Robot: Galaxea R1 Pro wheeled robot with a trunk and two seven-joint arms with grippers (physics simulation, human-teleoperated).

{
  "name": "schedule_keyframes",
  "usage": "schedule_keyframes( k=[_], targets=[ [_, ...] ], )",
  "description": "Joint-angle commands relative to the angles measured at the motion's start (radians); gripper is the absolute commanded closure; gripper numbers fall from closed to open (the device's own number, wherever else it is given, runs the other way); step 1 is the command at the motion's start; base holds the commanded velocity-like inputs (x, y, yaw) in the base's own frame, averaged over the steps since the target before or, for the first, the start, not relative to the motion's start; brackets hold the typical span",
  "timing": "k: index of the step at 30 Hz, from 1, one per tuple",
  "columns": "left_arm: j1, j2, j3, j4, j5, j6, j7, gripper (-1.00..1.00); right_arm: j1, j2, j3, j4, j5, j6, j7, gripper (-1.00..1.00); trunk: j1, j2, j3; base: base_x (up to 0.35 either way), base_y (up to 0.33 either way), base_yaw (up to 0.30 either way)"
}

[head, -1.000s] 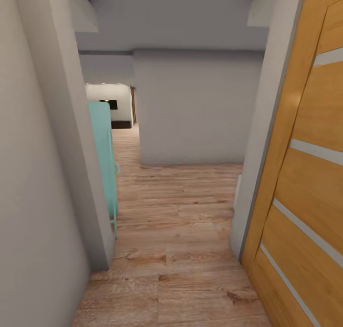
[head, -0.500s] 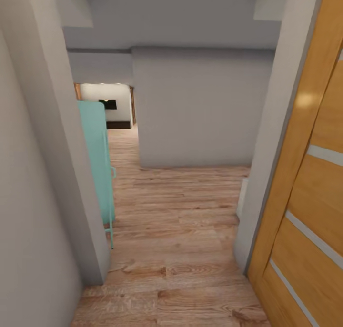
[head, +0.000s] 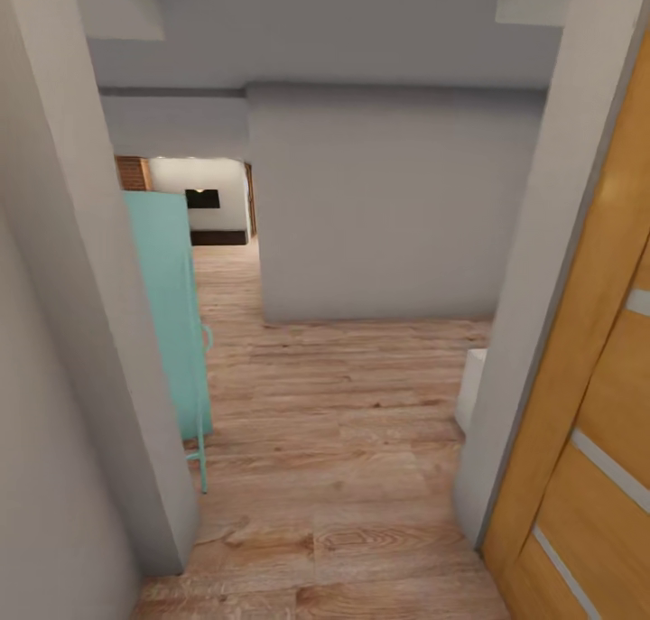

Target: Move the two storage containers from the living room to the garage. In the garage, place one container on the floor and stack the other container on top of it (either order is fine).

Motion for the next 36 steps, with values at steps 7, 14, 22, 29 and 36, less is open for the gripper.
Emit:
schedule_keyframes(
  k=[7, 14, 22, 29, 36],
  targets=[
    [0.000, 0.001, 0.004, 0.001, 0.003, -0.004, 0.002, -1.00, -0.001, 0.000, 0.002, 0.003, 0.006, -0.005, -0.005, -1.00, 0.001, -0.001, -0.001, 0.322, 0.000, 0.000],
    [0.000, 0.001, 0.004, 0.001, 0.003, -0.004, 0.002, -1.00, -0.001, 0.000, 0.002, 0.003, 0.006, -0.005, -0.005, -1.00, 0.001, -0.001, -0.001, 0.322, 0.000, 0.000],
    [0.000, 0.002, 0.004, 0.001, 0.003, -0.004, 0.002, -1.00, -0.001, 0.000, 0.001, 0.003, 0.006, -0.005, -0.005, -1.00, 0.001, -0.001, -0.001, 0.321, 0.000, 0.000],
    [0.000, 0.002, 0.004, 0.001, 0.003, -0.004, 0.002, -1.00, -0.001, 0.000, 0.001, 0.003, 0.006, -0.005, -0.005, -1.00, 0.001, -0.001, -0.001, 0.322, 0.000, 0.000],
    [0.000, 0.002, 0.004, 0.001, 0.003, -0.004, 0.002, -1.00, -0.001, 0.000, 0.002, 0.003, 0.006, -0.005, -0.005, -1.00, 0.001, -0.001, -0.001, 0.321, 0.000, 0.000]
  ],
)
